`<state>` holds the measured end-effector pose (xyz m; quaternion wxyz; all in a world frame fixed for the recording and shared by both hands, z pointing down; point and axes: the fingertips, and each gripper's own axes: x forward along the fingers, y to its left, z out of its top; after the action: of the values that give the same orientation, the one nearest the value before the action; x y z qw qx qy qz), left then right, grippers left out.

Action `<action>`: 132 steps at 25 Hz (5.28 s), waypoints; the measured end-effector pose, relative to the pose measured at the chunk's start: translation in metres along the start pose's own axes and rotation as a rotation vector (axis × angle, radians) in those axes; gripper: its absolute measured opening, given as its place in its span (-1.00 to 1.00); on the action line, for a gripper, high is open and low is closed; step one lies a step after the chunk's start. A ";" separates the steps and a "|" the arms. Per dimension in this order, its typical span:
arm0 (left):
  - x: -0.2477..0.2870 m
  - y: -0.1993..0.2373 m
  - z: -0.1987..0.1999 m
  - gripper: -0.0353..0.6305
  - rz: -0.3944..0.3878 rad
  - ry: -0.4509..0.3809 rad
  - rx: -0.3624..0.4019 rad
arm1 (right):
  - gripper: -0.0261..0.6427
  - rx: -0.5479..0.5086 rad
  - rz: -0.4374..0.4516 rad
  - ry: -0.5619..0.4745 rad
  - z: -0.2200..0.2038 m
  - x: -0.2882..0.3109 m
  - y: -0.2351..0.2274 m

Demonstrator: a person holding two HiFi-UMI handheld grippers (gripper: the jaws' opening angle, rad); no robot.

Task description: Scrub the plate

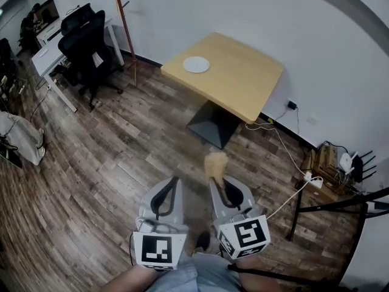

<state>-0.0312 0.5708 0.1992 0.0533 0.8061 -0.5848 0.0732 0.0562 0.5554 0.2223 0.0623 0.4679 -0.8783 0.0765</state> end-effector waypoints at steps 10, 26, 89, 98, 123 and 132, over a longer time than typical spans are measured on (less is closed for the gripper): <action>0.081 0.115 0.021 -0.83 -0.028 -0.026 -0.025 | -0.79 0.001 -0.014 0.006 0.027 0.140 0.006; 0.161 0.171 0.049 -0.83 -0.130 -0.067 -0.034 | -0.79 -0.030 -0.093 -0.048 0.077 0.224 -0.015; 0.629 0.295 0.135 -0.83 -0.472 -0.052 0.050 | -0.79 0.021 -0.440 0.010 0.154 0.571 -0.298; 0.673 0.296 0.109 -0.83 -0.581 0.049 0.013 | -0.79 0.077 -0.540 0.096 0.128 0.591 -0.316; 0.707 0.262 -0.094 -0.73 -0.669 0.633 -0.082 | -0.79 0.414 -0.474 0.433 -0.077 0.605 -0.330; 0.709 0.261 -0.120 -0.56 -0.672 0.752 -0.047 | -0.79 0.453 -0.441 0.407 -0.082 0.605 -0.330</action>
<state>-0.0696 -0.1523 0.4452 0.2991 0.8662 -0.2346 0.3243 -0.0020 -0.1022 0.4378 0.1455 0.6229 -0.6870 0.3449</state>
